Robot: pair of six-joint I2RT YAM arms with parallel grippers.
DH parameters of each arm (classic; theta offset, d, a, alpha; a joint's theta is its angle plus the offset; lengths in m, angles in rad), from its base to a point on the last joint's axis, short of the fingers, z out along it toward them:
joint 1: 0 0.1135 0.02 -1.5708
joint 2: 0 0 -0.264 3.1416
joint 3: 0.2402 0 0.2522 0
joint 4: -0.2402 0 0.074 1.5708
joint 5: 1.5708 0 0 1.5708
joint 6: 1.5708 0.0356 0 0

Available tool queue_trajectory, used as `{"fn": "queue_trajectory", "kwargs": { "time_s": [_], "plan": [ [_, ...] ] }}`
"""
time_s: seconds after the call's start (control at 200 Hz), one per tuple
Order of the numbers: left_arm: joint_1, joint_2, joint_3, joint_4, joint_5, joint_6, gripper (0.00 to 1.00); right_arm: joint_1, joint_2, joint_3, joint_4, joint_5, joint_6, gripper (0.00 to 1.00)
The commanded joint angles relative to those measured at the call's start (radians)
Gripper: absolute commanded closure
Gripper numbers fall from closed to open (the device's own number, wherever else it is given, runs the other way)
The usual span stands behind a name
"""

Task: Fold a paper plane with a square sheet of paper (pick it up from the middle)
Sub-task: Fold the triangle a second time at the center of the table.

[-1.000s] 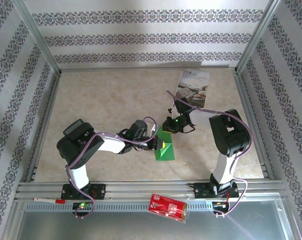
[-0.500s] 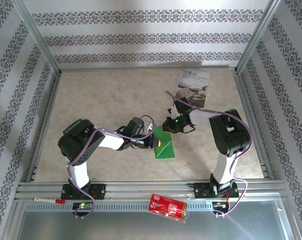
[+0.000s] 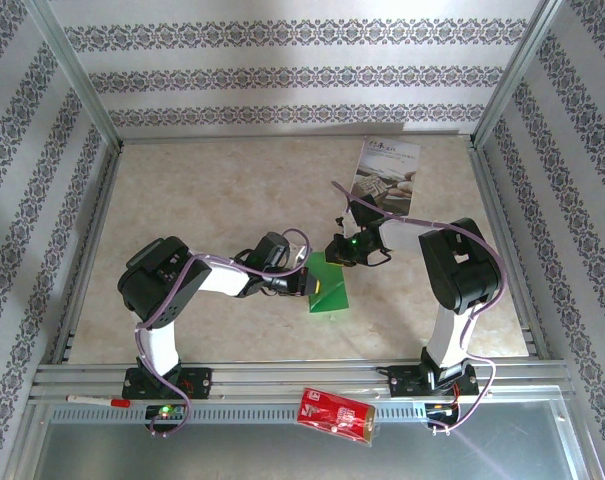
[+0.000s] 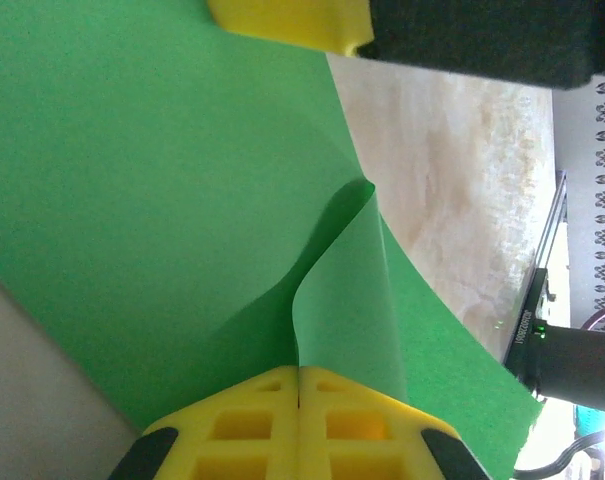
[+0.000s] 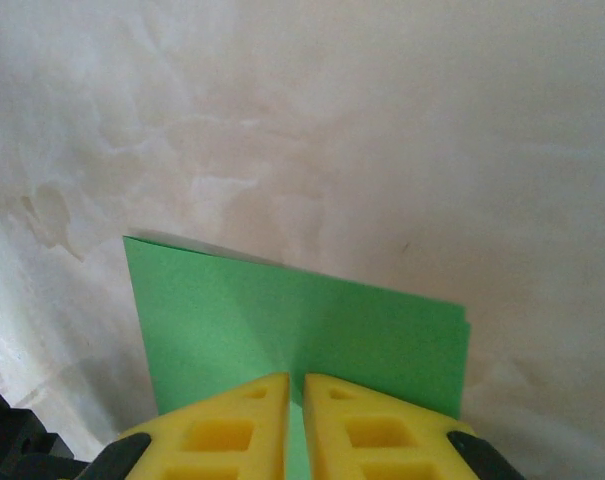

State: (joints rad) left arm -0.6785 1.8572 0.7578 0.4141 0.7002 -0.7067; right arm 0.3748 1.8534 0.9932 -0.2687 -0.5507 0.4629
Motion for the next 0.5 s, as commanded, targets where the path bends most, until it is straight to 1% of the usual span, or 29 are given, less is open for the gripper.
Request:
{"fn": "queue_trajectory", "kwargs": {
  "time_s": [0.0,0.305,0.495],
  "plan": [
    [0.017,-0.009,-0.01,-0.029,0.01,0.028,1.0,0.0,0.036,-0.021,-0.06,0.037,-0.028,0.85],
    [0.015,0.018,-0.02,-0.018,0.017,0.024,1.0,0.005,0.038,-0.009,-0.063,0.033,-0.024,0.84],
    [0.014,0.03,-0.018,-0.052,0.012,0.035,1.0,0.005,0.033,0.013,-0.079,0.028,-0.033,0.83]
  ]
}}
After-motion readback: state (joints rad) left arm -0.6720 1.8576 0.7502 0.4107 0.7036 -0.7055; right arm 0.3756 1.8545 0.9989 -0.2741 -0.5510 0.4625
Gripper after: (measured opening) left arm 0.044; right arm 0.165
